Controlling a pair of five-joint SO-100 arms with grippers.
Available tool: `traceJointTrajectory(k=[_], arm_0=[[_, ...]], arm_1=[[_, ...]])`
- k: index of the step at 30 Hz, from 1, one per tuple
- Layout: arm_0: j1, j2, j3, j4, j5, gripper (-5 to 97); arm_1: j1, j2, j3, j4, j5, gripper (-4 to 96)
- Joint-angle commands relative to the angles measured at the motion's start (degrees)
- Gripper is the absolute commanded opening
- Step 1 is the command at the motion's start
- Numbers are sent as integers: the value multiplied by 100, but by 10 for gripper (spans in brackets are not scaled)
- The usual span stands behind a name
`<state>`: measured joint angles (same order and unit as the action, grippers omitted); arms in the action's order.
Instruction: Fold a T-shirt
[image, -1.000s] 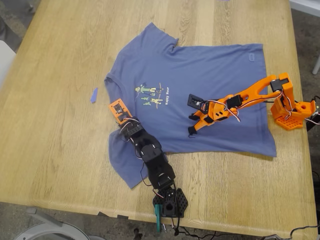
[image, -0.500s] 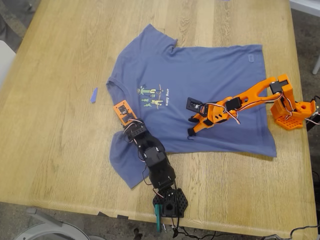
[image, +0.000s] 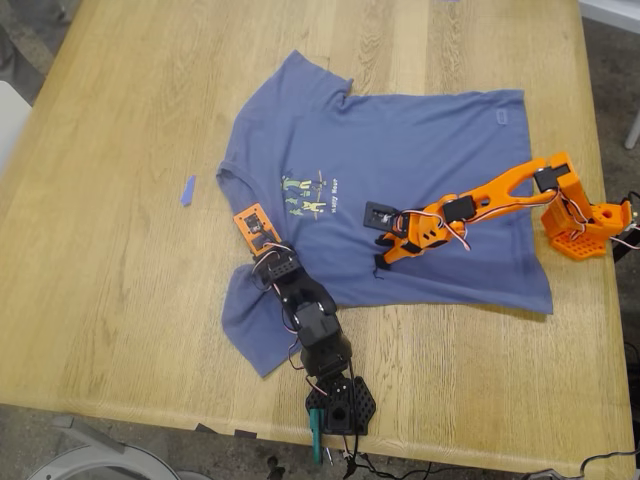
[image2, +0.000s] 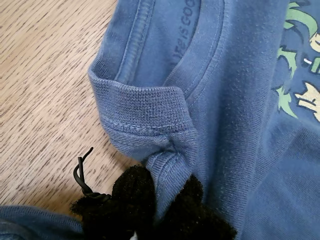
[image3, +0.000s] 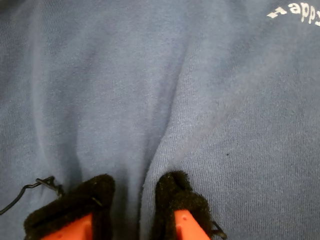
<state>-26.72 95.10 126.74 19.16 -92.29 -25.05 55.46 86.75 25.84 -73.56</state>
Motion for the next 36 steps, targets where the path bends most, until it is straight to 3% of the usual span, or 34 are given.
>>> traceJointTrajectory(k=[1,7,36], arm_0=[[114,677,0,-9,-53,8],[387,712,-35,-9,-97,8],[1696,861,-1081,26,-360,0]], arm_1=[[-114,-308,-211,185,-53,127],[-53,-378,-457,677,-229,3],[1582,1705,1195,-677,-352,-1]])
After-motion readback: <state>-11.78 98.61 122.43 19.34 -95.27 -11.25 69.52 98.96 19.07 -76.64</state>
